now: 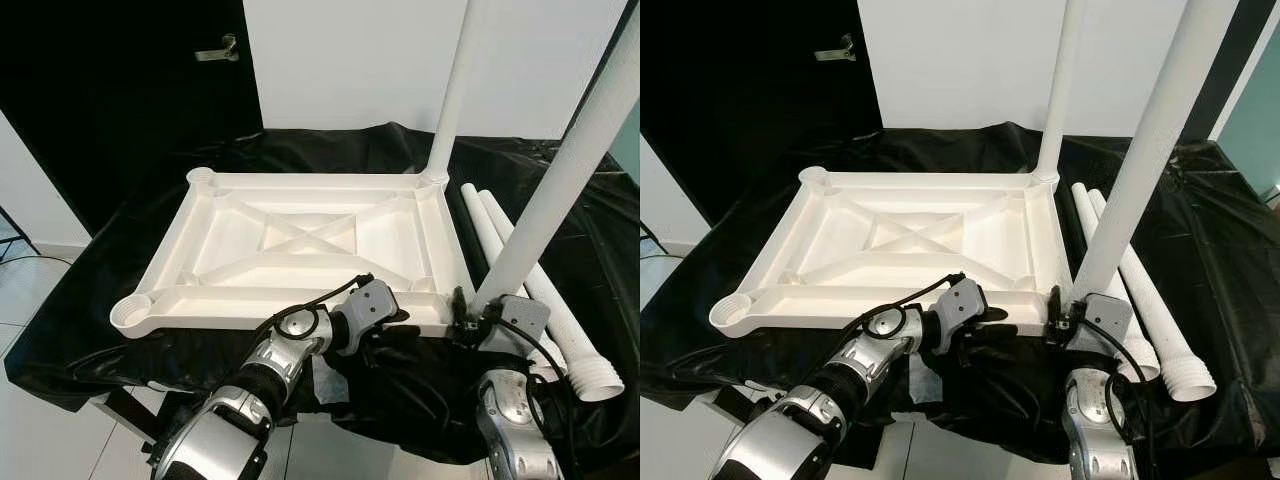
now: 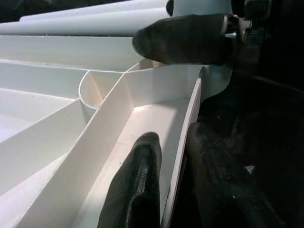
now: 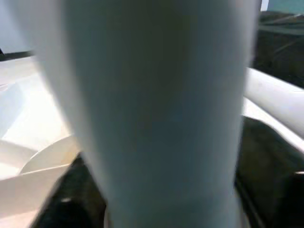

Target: Building children table

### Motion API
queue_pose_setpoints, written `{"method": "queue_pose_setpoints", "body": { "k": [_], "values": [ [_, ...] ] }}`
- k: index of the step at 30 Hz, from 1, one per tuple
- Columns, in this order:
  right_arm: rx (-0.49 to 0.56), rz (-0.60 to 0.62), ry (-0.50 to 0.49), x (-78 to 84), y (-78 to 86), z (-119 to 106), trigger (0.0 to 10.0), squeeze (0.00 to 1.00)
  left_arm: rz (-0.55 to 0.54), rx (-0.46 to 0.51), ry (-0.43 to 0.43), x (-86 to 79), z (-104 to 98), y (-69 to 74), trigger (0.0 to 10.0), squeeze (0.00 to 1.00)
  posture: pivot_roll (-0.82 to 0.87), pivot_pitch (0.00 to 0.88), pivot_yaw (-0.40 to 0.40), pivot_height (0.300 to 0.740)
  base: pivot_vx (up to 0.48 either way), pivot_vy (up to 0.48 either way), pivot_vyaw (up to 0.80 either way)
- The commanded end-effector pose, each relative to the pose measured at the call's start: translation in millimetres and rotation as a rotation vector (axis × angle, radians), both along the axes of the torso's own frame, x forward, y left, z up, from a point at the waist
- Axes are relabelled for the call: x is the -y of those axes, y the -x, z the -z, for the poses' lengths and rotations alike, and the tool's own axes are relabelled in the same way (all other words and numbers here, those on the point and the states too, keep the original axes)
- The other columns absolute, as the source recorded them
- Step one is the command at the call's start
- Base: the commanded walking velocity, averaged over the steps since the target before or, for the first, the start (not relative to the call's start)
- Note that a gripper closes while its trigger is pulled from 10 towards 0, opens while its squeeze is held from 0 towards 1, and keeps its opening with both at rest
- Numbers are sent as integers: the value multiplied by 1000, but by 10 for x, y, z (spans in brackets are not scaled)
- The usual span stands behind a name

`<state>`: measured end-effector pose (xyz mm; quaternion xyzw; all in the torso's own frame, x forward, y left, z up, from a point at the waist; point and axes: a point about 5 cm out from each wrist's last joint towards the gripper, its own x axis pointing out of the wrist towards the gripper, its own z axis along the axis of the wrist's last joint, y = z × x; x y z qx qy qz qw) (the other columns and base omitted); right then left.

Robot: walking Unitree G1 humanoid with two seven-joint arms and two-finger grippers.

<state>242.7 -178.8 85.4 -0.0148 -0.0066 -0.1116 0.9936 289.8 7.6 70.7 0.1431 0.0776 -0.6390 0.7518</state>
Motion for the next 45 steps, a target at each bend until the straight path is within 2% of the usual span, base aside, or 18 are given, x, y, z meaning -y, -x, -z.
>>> {"method": "queue_pose_setpoints", "body": {
  "k": [1,3,4,5,7,9,12,15,16,19,20,24,38,40,41,42,43,45],
  "values": [
    [-65,-59,-2,-78,8,119,10000,1000,45,-183,-157,-156,443,253,10000,0,-126,0,41,740,0,0,0],
    [-53,-193,10,-107,-37,69,10000,1000,44,-183,-156,-156,439,248,10000,0,-128,0,42,740,0,0,0],
    [-64,-333,20,-145,-56,51,10000,0,44,-182,-156,-152,433,242,10000,0,-136,0,42,740,0,0,0],
    [-64,-333,20,-145,-56,51,10000,0,44,-182,-156,-152,433,242,10000,0,-136,0,42,740,0,0,0],
    [-91,-524,60,-178,-50,35,10000,0,45,-181,-156,-142,426,236,10000,0,-136,0,42,740,0,0,0],
    [-91,-524,60,-178,-50,35,10000,0,45,-181,-156,-142,426,236,10000,0,-136,0,42,740,0,0,0],
    [-133,-697,137,-59,-12,-10,10000,0,55,-179,-153,-103,413,237,10000,0,-155,0,45,740,0,0,0],
    [-156,-735,157,24,1,-31,10000,0,55,-178,-152,-92,406,232,10000,0,-155,0,44,740,0,0,0],
    [-186,-764,186,112,22,-31,10000,0,52,-176,-152,-97,403,226,10000,0,-154,0,44,740,0,0,0],
    [-203,-780,198,154,35,-31,10000,0,51,-176,-153,-102,402,223,10000,0,-154,0,44,740,0,0,0],
    [-217,-820,189,186,73,-36,0,0,49,-176,-153,-108,403,221,10000,0,-154,0,44,740,0,0,0],
    [-302,-970,195,244,216,-23,0,0,46,-177,-157,-130,415,225,10000,0,-151,0,45,740,0,0,0],
    [-386,-1001,230,273,248,88,0,0,50,-174,-160,-137,411,219,10000,0,-151,0,51,740,0,0,0],
    [-370,-954,202,226,230,117,0,0,51,-174,-161,-141,414,221,10000,0,-151,0,50,740,0,0,0],
    [-334,-861,164,165,179,139,0,0,52,-175,-163,-145,418,225,10000,0,-149,0,48,740,0,0,0],
    [-334,-861,164,165,179,139,0,0,52,-175,-163,-145,418,225,10000,0,-149,0,48,740,0,0,0],
    [-287,-747,151,73,141,172,0,0,53,-175,-163,-147,421,228,10000,0,-147,0,46,740,0,0,0],
    [-287,-747,151,73,141,172,0,0,53,-175,-163,-147,421,228,10000,0,-147,0,46,740,0,0,0]
  ]
}}
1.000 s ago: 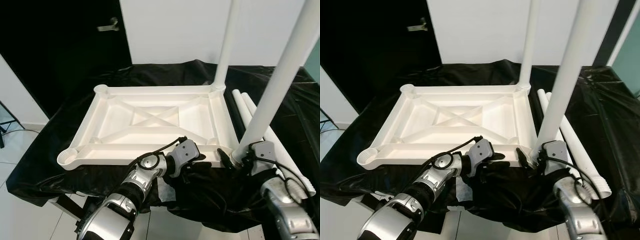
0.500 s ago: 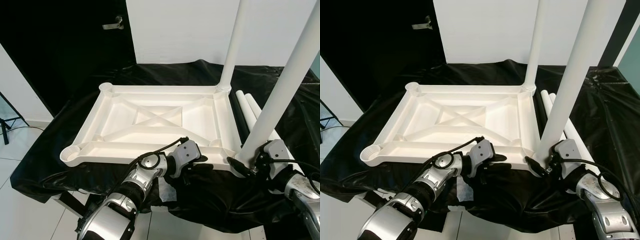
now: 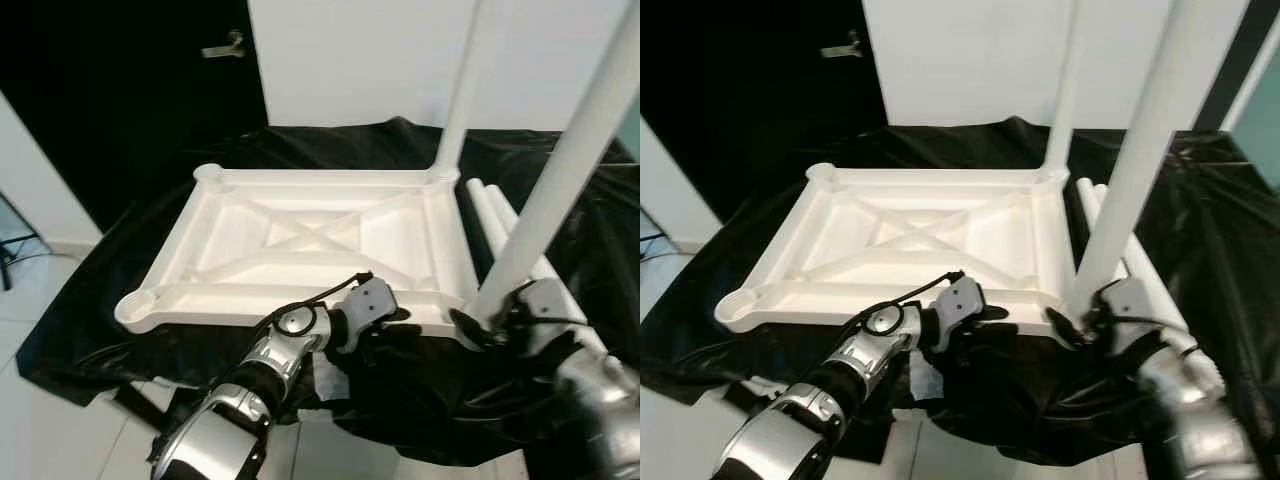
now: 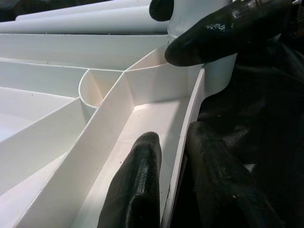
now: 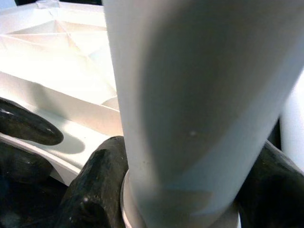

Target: Building children table

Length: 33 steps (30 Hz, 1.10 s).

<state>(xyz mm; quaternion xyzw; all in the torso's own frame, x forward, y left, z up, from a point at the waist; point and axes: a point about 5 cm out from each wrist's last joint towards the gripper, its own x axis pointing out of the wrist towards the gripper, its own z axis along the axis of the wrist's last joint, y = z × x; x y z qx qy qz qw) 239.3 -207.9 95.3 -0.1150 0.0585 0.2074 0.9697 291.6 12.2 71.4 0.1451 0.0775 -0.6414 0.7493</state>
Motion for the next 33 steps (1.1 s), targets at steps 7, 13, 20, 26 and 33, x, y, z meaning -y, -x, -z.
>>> {"method": "queue_pose_setpoints", "body": {
  "k": [7,13,20,26,33],
  "values": [
    [-59,524,-224,-314,164,423,0,0,43,-178,-159,-101,430,249,10000,0,-132,0,40,740,0,0,0],
    [45,655,-242,-217,92,280,0,0,47,-182,-164,-109,449,267,10000,0,-136,0,41,740,0,0,0],
    [67,697,-240,-227,77,251,0,0,43,-181,-155,-80,431,258,10000,0,-127,0,34,740,0,0,0],
    [82,659,-217,-294,36,223,10000,1000,39,-184,-152,-84,443,269,10000,0,-129,0,34,740,0,0,0],
    [129,373,-229,-383,-105,10,10000,0,35,-186,-151,-90,441,263,10000,0,-140,0,36,740,0,0,0]
  ]
}}
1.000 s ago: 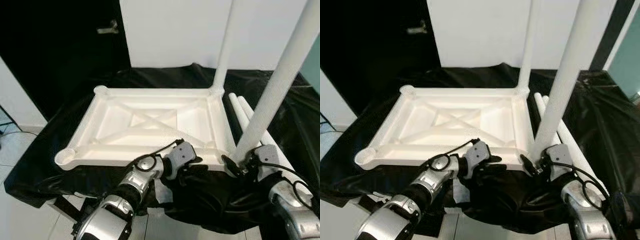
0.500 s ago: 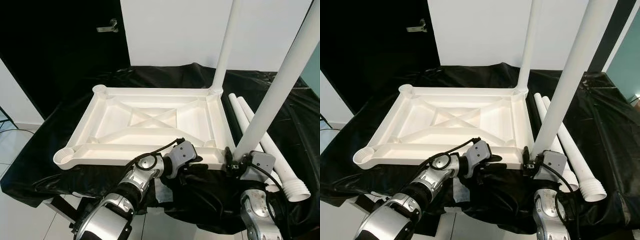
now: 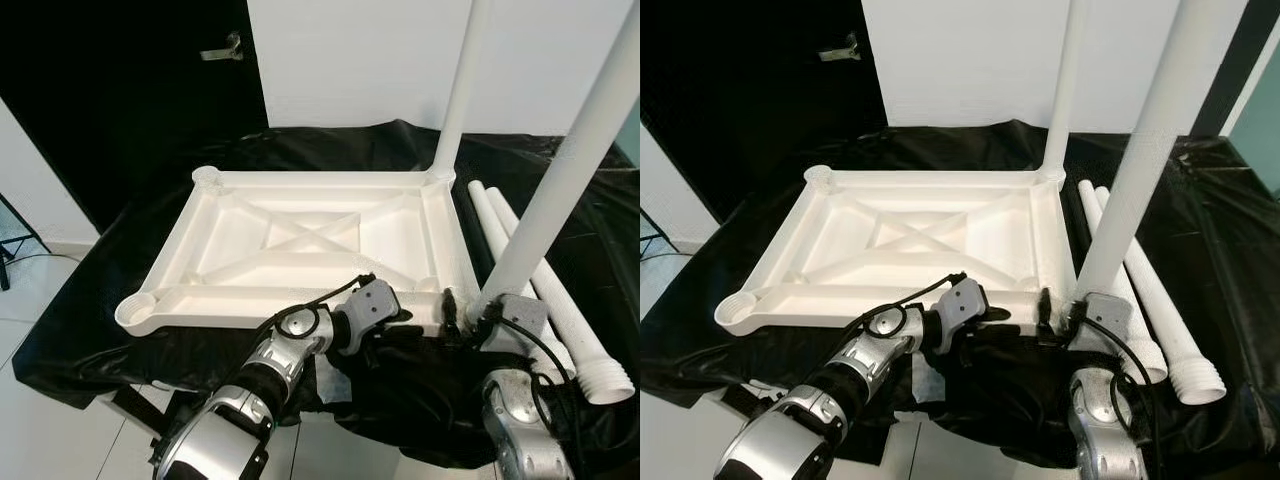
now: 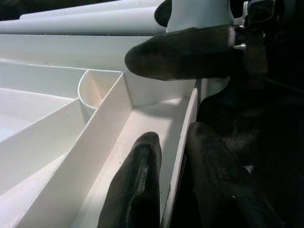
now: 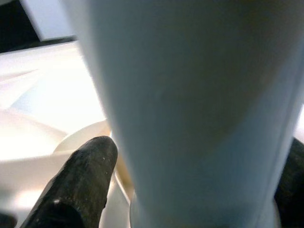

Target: Building children table

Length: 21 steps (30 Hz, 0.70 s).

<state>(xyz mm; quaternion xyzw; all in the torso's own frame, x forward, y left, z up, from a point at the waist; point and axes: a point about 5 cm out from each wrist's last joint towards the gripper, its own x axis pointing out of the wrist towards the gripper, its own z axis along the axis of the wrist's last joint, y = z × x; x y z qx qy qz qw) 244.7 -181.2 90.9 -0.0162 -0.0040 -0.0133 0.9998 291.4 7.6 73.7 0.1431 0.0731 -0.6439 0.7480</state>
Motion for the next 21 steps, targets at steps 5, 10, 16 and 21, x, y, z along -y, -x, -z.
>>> {"method": "queue_pose_setpoints", "body": {
  "k": [5,10,16,21],
  "values": [
    [-4,-370,85,27,-122,-289,10000,0,42,-189,-159,-111,461,271,10000,0,-154,0,43,740,0,0,0],
    [-36,-465,142,106,-87,-333,10000,0,43,-187,-160,-110,455,264,10000,0,-154,0,44,740,0,0,0],
    [-99,-601,191,133,5,-313,9647,0,37,-185,-161,-124,449,251,10000,0,-149,0,42,740,0,0,0],
    [-177,-699,186,130,73,-258,2627,0,34,-185,-163,-134,452,248,10000,0,-148,0,44,740,0,0,0]
  ]
}}
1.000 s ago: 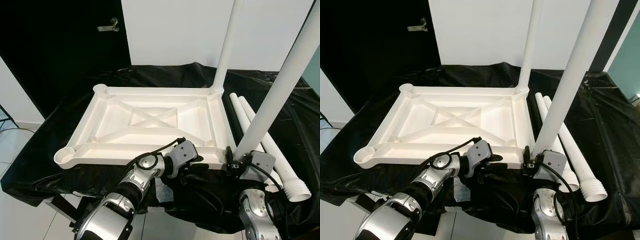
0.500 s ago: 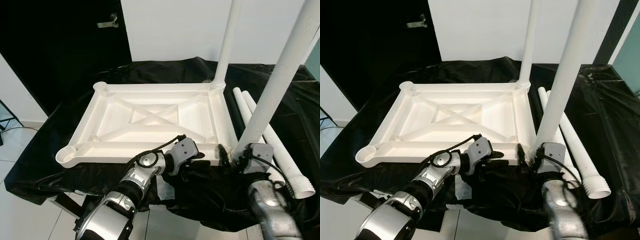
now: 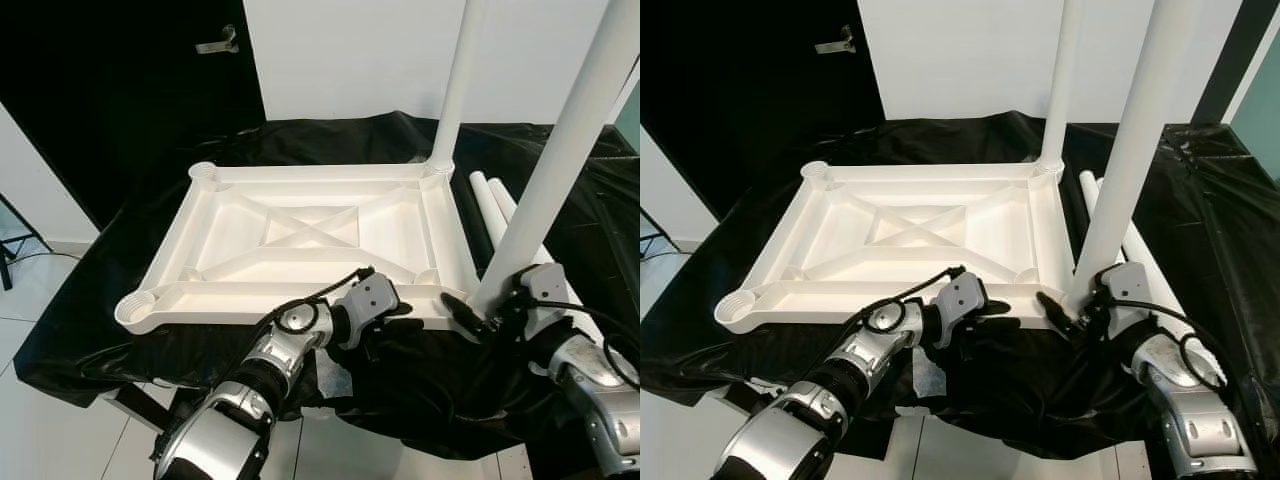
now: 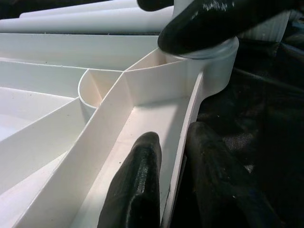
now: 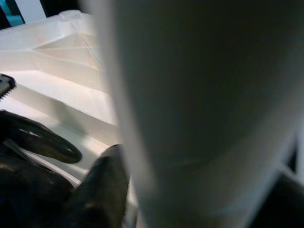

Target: Building children table

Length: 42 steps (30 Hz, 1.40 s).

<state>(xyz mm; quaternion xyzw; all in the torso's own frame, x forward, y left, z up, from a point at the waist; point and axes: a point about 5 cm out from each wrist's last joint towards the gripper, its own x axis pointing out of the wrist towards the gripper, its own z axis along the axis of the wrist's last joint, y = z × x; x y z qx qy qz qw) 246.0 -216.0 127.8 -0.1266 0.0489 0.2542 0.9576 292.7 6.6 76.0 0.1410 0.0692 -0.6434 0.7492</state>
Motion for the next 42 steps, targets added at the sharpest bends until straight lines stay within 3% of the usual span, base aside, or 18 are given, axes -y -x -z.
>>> {"method": "queue_pose_setpoints", "body": {
  "k": [1,2,3,15,17,18,19,21,23,24,26,29,33,37,41,42],
  "values": [
    [-84,-149,-28,-219,86,111,2627,0,36,-189,-172,-144,475,260,10000,0,-148,0,44,740,0,0,0],
    [-107,-170,-22,-220,106,131,902,0,35,-188,-172,-148,475,259,10000,0,-147,0,46,740,0,0,0],
    [-127,-182,-18,-220,125,153,0,0,36,-188,-173,-152,475,258,10000,0,-148,0,49,740,0,0,0],
    [-167,-150,-21,-197,179,272,0,0,43,-188,-179,-157,478,260,10000,0,-154,0,56,740,0,0,0],
    [-120,-30,-83,-296,143,319,0,0,45,-188,-180,-155,480,261,10000,0,-154,0,56,740,0,0,0],
    [-120,-30,-83,-296,143,319,0,0,45,-188,-180,-155,480,261,10000,0,-154,0,56,740,0,0,0],
    [-78,96,-123,-359,127,368,0,0,44,-187,-180,-153,478,259,10000,0,-148,0,51,740,0,0,0],
    [-78,96,-123,-359,127,368,0,0,44,-187,-180,-153,478,259,10000,0,-148,0,51,740,0,0,0],
    [-4,405,-193,-406,144,455,0,0,40,-185,-179,-148,476,255,10000,0,-133,0,45,740,0,0,0],
    [-4,405,-193,-406,144,455,0,0,40,-185,-179,-148,476,255,10000,0,-133,0,45,740,0,0,0],
    [28,616,-241,-391,158,483,0,0,35,-185,-178,-156,477,254,10000,0,-128,0,45,740,0,0,0],
    [37,673,-249,-372,152,483,0,0,34,-185,-178,-164,481,255,10000,0,-128,0,45,740,0,0,0],
    [11,869,-289,-220,115,549,0,0,30,-185,-188,-195,496,255,10000,0,-119,0,39,740,0,0,0],
    [-21,920,-318,-199,99,606,0,0,29,-183,-185,-184,483,247,10000,0,-115,0,37,740,0,0,0],
    [-2,889,-317,-293,58,581,0,0,28,-181,-183,-178,481,245,10000,0,-113,0,36,740,0,0,0],
    [-1,858,-308,-347,36,572,5686,0,28,-182,-183,-181,483,246,10000,0,-114,0,35,740,0,0,0]
  ]
}}
